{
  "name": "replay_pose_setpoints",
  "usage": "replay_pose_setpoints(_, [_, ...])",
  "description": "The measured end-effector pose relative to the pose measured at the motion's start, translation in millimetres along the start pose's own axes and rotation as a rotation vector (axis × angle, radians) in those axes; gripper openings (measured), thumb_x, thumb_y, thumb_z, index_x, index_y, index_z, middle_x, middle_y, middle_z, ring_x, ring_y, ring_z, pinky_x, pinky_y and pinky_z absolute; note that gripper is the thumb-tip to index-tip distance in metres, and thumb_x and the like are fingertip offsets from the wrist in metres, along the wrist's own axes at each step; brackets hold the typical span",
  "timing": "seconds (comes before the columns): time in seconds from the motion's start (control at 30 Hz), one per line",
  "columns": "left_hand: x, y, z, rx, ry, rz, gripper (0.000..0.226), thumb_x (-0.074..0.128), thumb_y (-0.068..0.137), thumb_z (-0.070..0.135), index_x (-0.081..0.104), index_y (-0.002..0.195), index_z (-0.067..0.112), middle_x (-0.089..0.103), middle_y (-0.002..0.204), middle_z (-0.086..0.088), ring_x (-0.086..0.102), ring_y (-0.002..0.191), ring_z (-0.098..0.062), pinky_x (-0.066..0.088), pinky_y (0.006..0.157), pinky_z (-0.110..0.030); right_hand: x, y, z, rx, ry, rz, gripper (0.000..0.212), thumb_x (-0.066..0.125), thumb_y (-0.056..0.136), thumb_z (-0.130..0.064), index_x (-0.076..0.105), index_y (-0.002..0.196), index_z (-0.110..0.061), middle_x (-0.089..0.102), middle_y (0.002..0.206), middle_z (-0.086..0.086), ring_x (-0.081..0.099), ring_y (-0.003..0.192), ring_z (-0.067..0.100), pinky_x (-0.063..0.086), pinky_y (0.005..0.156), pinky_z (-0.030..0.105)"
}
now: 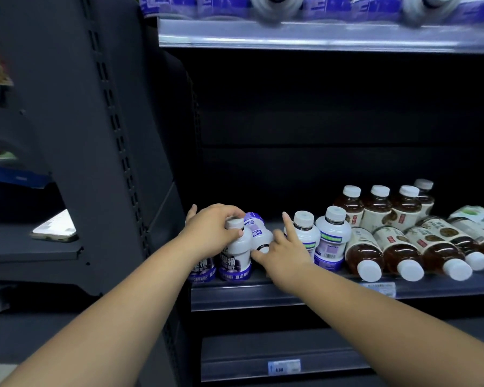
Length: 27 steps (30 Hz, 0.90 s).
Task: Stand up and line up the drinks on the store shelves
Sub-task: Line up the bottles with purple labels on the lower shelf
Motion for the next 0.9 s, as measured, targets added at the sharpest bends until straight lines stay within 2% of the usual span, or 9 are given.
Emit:
replay_pose_setpoints(0.1, [-0.1, -0.5, 0.3, -0.010, -0.007, -0.002, 0.030, 0.068, 0.084, 0.035, 0.062, 0.112, 0.043, 0.058, 0.118, 0.019, 0.051, 0.117, -0.004, 0.000, 0.120, -0.050, 1.9, -3.0, 5.2, -0.001, 0.063, -0.034, 0.037, 0.047, 0.095, -0.028, 0.050, 0.131, -0.035, 0.062, 0.091, 0.004, 0.041, 0.118, 0.036, -0.039, 0.097, 0.063])
replay_pose_setpoints(0.17, [-0.9, 0.0, -0.3, -0.015, -0.008, -0.009, 0.032, 0.070, 0.083, 0.037, 0.062, 0.113, 0.041, 0.056, 0.118, 0.019, 0.051, 0.118, -0.004, 0.000, 0.120, -0.049, -0.6, -5.0, 14.1, -0.003, 0.153, -0.014, 0.030, 0.055, 0.092, -0.040, 0.054, 0.121, -0.034, 0.060, 0.087, 0.003, 0.040, 0.116, 0.033, -0.038, 0.099, 0.061])
replay_pose_setpoints(0.3, [-2.3, 0.7, -1.6, -0.028, -0.014, -0.022, 0.036, 0.071, 0.081, 0.041, 0.061, 0.115, 0.043, 0.057, 0.121, 0.019, 0.052, 0.118, -0.005, -0.001, 0.121, -0.049, -25.3, -6.5, 48.5, -0.024, 0.348, -0.030, 0.061, 0.066, 0.072, -0.074, 0.051, 0.119, -0.038, 0.053, 0.084, -0.004, 0.037, 0.108, 0.025, -0.002, 0.114, 0.057])
replay_pose_setpoints(0.43, [-1.0, 2.4, -2.8, -0.039, 0.005, -0.025, 0.040, 0.071, 0.080, 0.040, 0.060, 0.118, 0.044, 0.058, 0.122, 0.020, 0.051, 0.120, -0.004, 0.000, 0.121, -0.048, -37.7, 5.9, 73.6, -0.006, 0.472, -0.072, 0.065, 0.074, 0.066, -0.071, 0.044, 0.116, -0.043, 0.059, 0.091, -0.009, 0.036, 0.103, 0.023, 0.023, 0.100, 0.046])
replay_pose_setpoints(0.53, [-3.5, 0.3, -2.5, -0.053, -0.013, -0.010, 0.035, 0.068, 0.086, 0.030, 0.061, 0.118, 0.042, 0.062, 0.105, 0.020, 0.051, 0.105, 0.004, 0.008, 0.121, -0.047, -36.6, 16.0, 80.8, -0.034, 0.563, -0.038, 0.047, 0.071, 0.077, -0.060, 0.047, 0.113, -0.044, 0.058, 0.093, -0.015, 0.038, 0.104, 0.021, 0.023, 0.099, 0.043])
replay_pose_setpoints(0.6, [-5.9, 1.0, -3.9, -0.077, -0.055, -0.019, 0.031, 0.067, 0.088, 0.026, 0.064, 0.116, 0.040, 0.063, 0.094, 0.018, 0.051, 0.093, 0.004, 0.029, 0.115, -0.049, -31.9, 20.6, 86.6, -0.032, 0.659, -0.062, 0.040, 0.067, 0.079, -0.061, 0.046, 0.111, -0.053, 0.057, 0.095, -0.016, 0.037, 0.107, 0.022, 0.025, 0.101, 0.044])
replay_pose_setpoints(0.67, [-7.6, 4.7, -3.2, -0.058, -0.041, -0.029, 0.031, 0.068, 0.086, 0.029, 0.064, 0.114, 0.041, 0.065, 0.103, 0.018, 0.056, 0.101, -0.006, 0.038, 0.108, -0.046, -26.9, 24.0, 93.6, -0.001, 0.722, -0.087, 0.038, 0.064, 0.083, -0.060, 0.045, 0.117, -0.062, 0.057, 0.101, -0.014, 0.035, 0.113, 0.023, 0.023, 0.108, 0.047])
replay_pose_setpoints(0.8, [-8.8, 6.8, 0.5, -0.099, 0.082, -0.094, 0.043, 0.065, 0.086, 0.042, 0.056, 0.128, 0.043, 0.061, 0.122, 0.015, 0.049, 0.120, -0.017, 0.026, 0.115, -0.048, -29.3, 27.4, 97.5, 0.032, 0.781, -0.088, 0.045, 0.059, 0.094, -0.050, 0.047, 0.137, -0.053, 0.060, 0.110, -0.018, 0.039, 0.122, 0.014, -0.002, 0.119, 0.049])
replay_pose_setpoints(0.9, [-8.2, 8.1, -1.9, -0.113, 0.095, -0.124, 0.037, 0.064, 0.085, 0.047, 0.057, 0.122, 0.046, 0.063, 0.119, 0.015, 0.050, 0.119, -0.018, 0.028, 0.114, -0.046, -31.2, 31.8, 97.0, 0.012, 0.861, -0.092, 0.032, 0.062, 0.095, -0.039, 0.056, 0.124, -0.049, 0.061, 0.105, -0.023, 0.052, 0.117, 0.011, 0.003, 0.119, 0.046])
Point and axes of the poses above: each hand's wrist, its own y-axis towards the middle knuckle, its own x-axis out of the palm, z = x × y, the point moved 4 cm from there along y, towards the middle knuckle
